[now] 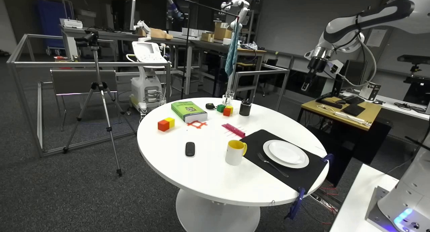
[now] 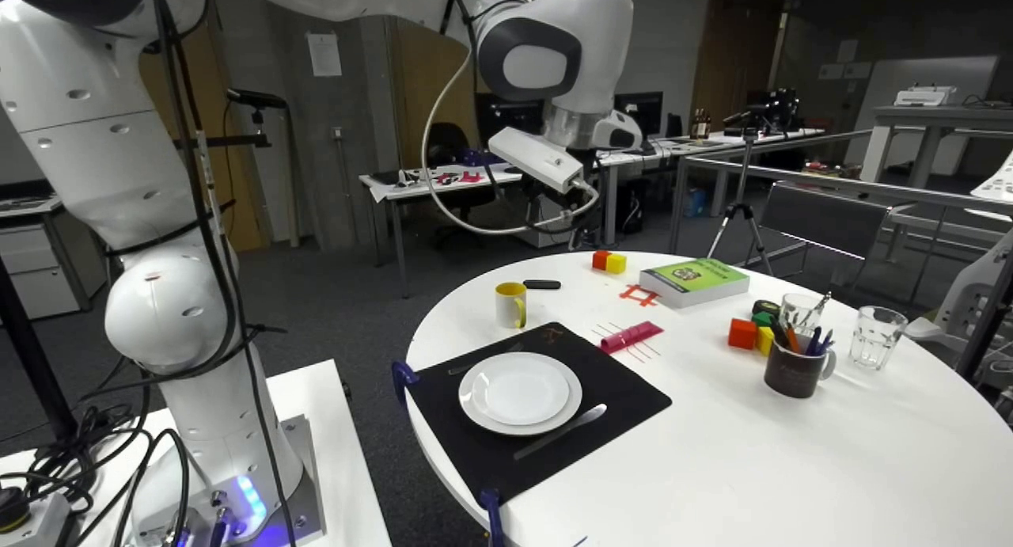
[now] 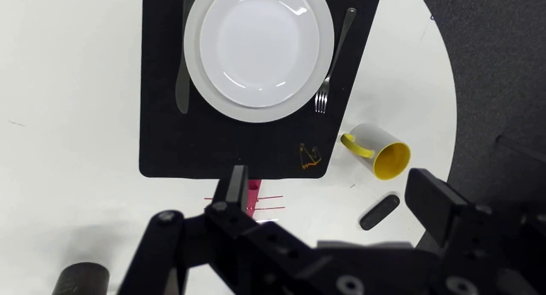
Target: Move the plates backwards
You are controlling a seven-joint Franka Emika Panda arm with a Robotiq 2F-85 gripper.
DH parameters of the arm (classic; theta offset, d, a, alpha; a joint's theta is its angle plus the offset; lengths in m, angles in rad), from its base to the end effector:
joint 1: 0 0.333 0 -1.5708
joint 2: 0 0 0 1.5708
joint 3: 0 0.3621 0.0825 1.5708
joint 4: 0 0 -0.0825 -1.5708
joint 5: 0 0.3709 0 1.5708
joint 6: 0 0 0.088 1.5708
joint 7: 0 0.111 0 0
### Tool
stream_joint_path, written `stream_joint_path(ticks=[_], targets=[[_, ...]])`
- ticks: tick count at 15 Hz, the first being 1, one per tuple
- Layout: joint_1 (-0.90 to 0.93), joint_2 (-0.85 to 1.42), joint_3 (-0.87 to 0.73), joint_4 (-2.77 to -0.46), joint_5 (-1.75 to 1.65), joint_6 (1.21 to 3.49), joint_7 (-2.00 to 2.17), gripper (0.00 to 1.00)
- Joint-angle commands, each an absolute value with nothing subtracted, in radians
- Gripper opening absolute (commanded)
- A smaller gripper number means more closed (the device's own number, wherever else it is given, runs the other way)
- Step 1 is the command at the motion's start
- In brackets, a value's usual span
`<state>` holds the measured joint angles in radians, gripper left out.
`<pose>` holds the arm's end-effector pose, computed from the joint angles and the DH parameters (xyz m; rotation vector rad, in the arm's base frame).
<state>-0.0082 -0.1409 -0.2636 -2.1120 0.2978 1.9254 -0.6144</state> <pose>0.4758 -0.1161 0.5209 -2.8143 -0.3316 -0.1239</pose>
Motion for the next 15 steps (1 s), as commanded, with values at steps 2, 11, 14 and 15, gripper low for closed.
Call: stream_joint_path(ticks=[2,11,14,15], targets=[[-0.07,-0.023,-0.25,-1.986,0.349,1.875,-0.679,1.0],[-0.182,0.092,-0.242,-1.88,0.459,1.797,-0.795,1.0],[-0.211,0.119,-0.239,-1.862,0.469,1.769,-0.842,1.0],[-0.219,0.128,-0.238,-1.855,0.47,1.758,-0.861,1.0]])
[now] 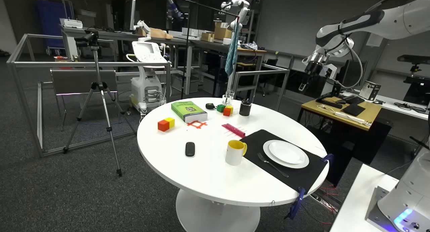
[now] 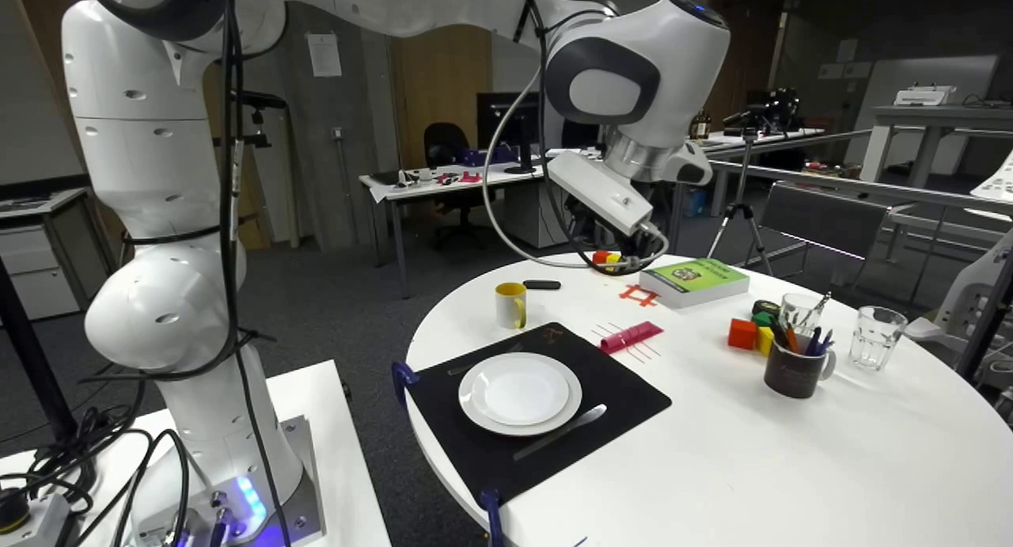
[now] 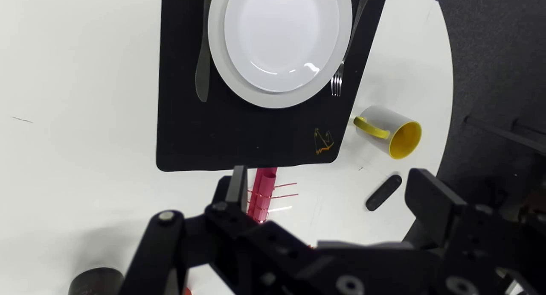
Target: Move the plates backwards
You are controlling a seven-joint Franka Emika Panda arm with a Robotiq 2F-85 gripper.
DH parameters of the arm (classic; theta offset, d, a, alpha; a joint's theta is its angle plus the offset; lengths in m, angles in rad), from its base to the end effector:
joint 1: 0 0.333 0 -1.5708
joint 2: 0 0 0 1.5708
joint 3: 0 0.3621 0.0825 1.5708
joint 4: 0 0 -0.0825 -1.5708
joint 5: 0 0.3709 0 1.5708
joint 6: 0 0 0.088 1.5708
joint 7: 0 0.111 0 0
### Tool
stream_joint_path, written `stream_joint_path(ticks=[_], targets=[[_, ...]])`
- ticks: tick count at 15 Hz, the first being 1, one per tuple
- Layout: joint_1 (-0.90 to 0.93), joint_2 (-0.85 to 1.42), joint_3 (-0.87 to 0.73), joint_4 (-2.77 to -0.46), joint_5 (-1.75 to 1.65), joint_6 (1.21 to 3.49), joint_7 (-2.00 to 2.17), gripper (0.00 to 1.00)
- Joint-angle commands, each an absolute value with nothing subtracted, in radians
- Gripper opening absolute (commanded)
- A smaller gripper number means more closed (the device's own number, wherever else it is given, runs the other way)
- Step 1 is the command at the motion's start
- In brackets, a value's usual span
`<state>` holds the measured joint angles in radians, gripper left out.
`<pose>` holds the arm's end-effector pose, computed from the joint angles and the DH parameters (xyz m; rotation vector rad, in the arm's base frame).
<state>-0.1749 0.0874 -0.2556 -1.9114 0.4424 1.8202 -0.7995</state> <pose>0.5217 -0.1947 0.4910 -2.7008 -0.2972 -0.1220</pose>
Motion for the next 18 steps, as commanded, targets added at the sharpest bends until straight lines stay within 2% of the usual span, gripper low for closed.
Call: stream_joint_path(ticks=[1,12,18], targets=[[-0.229,0.141,-0.237,-1.848,0.475,1.746,-0.885,1.0],[-0.309,0.272,-0.217,-1.77,0.48,1.599,-1.097,1.0],[-0.316,0.318,-0.198,-1.769,0.448,1.614,-1.097,1.0]])
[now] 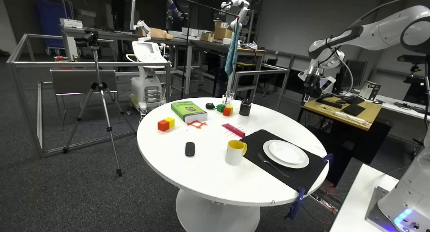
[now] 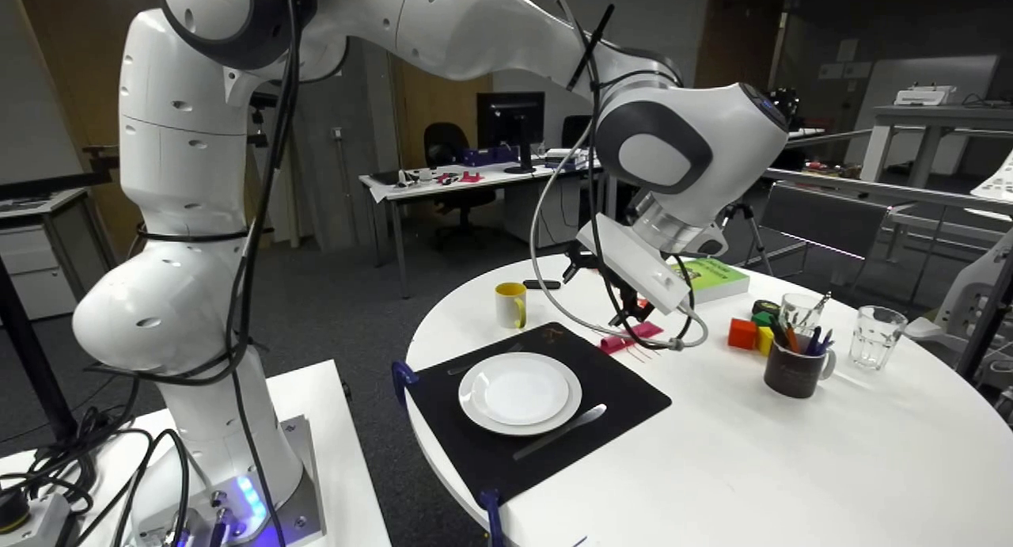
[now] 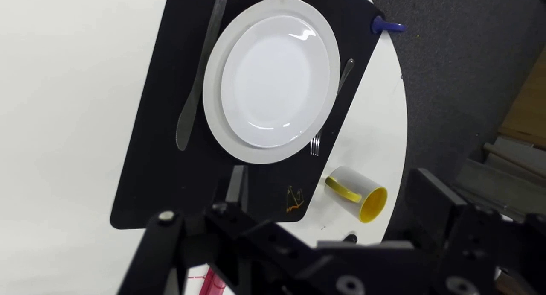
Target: Move the plates backwards
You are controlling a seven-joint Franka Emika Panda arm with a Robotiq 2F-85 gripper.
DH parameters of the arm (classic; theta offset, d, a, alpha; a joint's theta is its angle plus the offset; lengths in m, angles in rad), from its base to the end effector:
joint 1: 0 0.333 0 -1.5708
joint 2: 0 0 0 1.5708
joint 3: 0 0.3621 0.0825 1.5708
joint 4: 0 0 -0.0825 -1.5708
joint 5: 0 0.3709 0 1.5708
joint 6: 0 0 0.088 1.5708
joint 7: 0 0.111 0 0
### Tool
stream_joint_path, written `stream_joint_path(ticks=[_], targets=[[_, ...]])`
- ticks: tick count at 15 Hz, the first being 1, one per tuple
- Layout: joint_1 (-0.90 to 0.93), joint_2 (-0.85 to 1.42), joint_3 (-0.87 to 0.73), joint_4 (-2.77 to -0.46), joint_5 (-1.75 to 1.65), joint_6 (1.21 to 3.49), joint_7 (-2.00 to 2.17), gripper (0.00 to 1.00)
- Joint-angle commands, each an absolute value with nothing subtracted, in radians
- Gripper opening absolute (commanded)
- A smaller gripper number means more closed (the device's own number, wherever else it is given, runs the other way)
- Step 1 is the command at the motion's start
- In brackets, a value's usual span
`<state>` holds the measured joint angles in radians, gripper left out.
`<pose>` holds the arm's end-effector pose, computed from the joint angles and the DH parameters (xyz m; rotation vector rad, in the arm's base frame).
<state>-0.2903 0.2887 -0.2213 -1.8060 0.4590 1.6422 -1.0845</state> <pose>0.5331 -0.2344 0.4144 -2.5069 -0.5474 0.0414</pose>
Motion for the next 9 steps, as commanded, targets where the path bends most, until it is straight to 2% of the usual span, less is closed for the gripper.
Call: stream_joint_path(ticks=[1,9], targets=[[-0.314,0.324,-0.196,-1.769,0.437,1.616,-1.093,1.0],[-0.311,0.337,-0.183,-1.801,0.39,1.642,-1.071,1.0]])
